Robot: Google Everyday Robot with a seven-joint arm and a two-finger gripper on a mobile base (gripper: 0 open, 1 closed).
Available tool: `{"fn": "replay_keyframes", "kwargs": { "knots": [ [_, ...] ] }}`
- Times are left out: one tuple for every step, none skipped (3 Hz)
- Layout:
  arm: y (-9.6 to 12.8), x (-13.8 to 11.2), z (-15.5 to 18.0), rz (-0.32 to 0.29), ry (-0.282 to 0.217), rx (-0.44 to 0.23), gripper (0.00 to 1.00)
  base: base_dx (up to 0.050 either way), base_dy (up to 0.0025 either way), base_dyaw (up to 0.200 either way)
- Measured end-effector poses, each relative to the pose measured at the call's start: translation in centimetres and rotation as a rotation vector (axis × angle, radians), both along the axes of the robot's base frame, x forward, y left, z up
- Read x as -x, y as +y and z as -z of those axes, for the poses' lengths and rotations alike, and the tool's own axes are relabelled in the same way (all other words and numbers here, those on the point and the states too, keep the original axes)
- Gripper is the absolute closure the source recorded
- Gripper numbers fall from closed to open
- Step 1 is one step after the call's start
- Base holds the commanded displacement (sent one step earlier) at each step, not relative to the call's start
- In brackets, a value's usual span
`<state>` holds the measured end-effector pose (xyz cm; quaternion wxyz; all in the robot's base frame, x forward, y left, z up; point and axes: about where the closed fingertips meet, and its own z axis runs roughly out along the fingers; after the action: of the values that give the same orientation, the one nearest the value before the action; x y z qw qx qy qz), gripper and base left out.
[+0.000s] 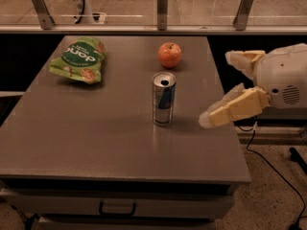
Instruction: Pick redbull can
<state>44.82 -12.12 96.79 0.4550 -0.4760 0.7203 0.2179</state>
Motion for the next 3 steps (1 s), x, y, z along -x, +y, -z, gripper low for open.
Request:
{"fn": "replay_keyframes", "kwargs": {
  "knots": [
    [0.5,-0.7,1.1,0.031,-0.017,-0.038,0.0,0.0,0.0,0.0],
    [1.4,-1.8,3.6,0.059,-0.044,-0.102,0.0,0.0,0.0,0.0],
    [3.1,-2.7,5.7,0.037,-0.067,-0.152,0.0,0.0,0.0,0.0]
  ]
}}
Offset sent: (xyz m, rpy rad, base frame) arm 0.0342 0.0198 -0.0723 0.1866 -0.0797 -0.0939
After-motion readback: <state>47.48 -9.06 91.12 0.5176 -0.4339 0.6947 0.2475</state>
